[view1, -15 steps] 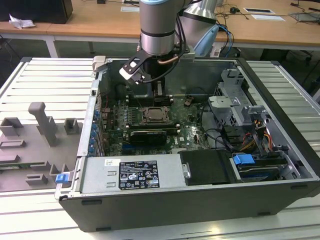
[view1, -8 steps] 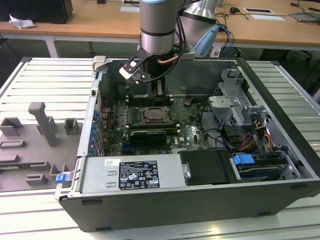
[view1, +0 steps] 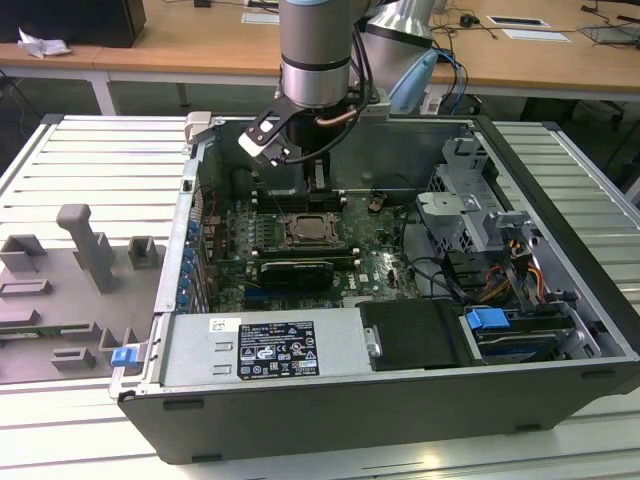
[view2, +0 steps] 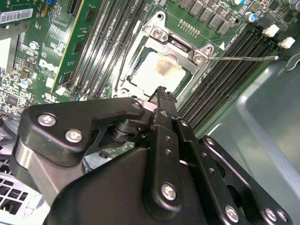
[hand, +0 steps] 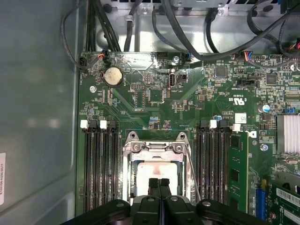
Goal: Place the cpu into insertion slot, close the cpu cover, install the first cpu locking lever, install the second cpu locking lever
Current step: 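Install the first cpu locking lever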
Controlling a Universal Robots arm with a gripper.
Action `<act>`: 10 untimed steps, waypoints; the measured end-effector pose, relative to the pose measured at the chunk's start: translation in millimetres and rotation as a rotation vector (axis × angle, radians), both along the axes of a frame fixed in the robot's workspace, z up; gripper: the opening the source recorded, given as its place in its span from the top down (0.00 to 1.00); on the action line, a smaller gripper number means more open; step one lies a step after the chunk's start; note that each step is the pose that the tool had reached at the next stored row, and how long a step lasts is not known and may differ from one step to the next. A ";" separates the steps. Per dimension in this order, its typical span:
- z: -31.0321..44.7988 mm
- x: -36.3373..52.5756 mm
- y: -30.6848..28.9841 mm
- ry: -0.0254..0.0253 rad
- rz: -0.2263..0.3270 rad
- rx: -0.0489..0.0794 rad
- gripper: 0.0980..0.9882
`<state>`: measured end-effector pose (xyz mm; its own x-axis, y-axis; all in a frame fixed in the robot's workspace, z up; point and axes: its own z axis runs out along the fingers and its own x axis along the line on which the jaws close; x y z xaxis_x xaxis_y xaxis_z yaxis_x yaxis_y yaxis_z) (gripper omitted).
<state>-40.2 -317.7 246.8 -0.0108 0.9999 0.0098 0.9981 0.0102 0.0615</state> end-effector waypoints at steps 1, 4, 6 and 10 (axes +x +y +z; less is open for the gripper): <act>0.2 0.0 0.0 0.0000 0.000 0.000 0.99; 1.1 0.0 0.0 0.0001 0.000 0.000 0.99; 2.5 0.0 0.0 0.0000 0.000 0.000 0.99; 5.8 0.0 0.0 0.0000 0.000 0.000 0.99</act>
<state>-40.2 -317.7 252.6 -0.0108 0.9999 0.0099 0.9981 0.0102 0.0615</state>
